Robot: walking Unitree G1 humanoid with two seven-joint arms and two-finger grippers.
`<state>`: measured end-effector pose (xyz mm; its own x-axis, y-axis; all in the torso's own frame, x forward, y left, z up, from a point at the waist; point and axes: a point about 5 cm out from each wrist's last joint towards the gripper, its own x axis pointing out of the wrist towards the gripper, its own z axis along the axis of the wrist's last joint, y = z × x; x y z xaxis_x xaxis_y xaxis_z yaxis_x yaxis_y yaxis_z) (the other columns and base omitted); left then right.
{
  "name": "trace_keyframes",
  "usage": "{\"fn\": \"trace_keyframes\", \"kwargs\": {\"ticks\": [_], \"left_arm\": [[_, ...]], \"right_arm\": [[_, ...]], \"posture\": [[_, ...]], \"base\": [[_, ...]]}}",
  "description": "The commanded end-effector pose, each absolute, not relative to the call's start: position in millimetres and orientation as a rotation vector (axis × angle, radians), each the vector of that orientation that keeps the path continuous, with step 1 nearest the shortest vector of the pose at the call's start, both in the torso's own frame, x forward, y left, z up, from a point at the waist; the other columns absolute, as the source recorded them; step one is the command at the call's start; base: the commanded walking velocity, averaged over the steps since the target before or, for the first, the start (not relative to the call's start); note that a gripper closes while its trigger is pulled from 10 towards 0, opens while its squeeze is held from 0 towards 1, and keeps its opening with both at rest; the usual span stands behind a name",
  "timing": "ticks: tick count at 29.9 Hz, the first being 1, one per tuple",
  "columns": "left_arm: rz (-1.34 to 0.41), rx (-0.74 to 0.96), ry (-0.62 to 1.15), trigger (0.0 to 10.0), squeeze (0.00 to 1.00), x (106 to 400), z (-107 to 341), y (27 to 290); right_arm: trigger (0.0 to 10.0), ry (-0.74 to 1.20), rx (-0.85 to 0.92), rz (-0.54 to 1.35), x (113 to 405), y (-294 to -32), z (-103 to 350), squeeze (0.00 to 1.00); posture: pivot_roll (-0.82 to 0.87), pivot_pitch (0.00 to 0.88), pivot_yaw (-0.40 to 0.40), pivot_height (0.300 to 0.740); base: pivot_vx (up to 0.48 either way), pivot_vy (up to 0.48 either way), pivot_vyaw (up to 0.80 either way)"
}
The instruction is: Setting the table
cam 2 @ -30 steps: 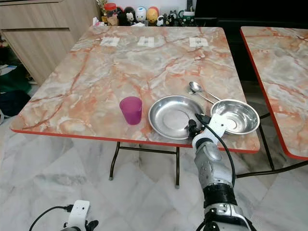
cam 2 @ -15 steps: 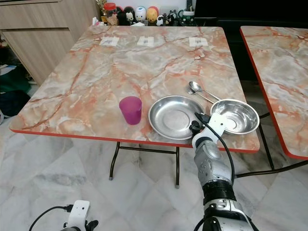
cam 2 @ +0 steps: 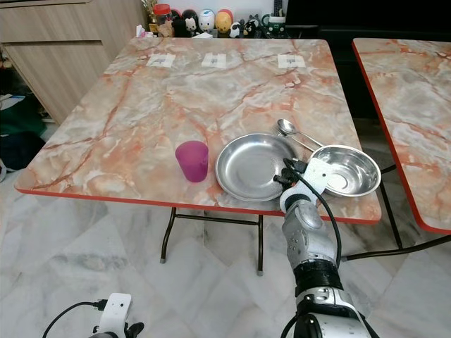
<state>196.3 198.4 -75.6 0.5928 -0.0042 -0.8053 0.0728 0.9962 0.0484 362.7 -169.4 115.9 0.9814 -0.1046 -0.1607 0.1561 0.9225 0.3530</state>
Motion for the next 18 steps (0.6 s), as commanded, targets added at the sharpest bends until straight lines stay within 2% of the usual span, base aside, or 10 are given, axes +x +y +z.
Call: {"fn": "trace_keyframes", "kwargs": {"ticks": [1, 7, 17, 18], "left_arm": [[-0.046, 0.097, 0.967, 10.0, 0.0, 188, -79, 202], [-0.048, 0.103, 0.964, 10.0, 0.0, 188, -79, 202], [-0.041, 0.097, 0.936, 10.0, 0.0, 192, -77, 203], [-0.041, 0.097, 0.935, 10.0, 0.0, 192, -77, 203]], "right_arm": [[0.0, 0.052, 0.361, -0.137, 361, -171, 126, 0.0], [0.0, -0.097, 0.364, -0.175, 357, -177, 142, 0.0], [0.0, -0.392, 0.318, -0.11, 341, -171, 180, 0.0], [5.0, -0.41, 0.308, -0.106, 339, -171, 183, 0.0]], "posture": [[-0.11, 0.129, 0.045, 0.74], [-0.1, 0.13, 0.046, 0.74], [-0.11, 0.131, 0.047, 0.74], [-0.11, 0.131, 0.047, 0.74]], "base": [[0.0, 0.0, 0.0], [0.0, 0.0, 0.0], [0.0, 0.0, 0.0], [0.0, 0.0, 0.0]]}}
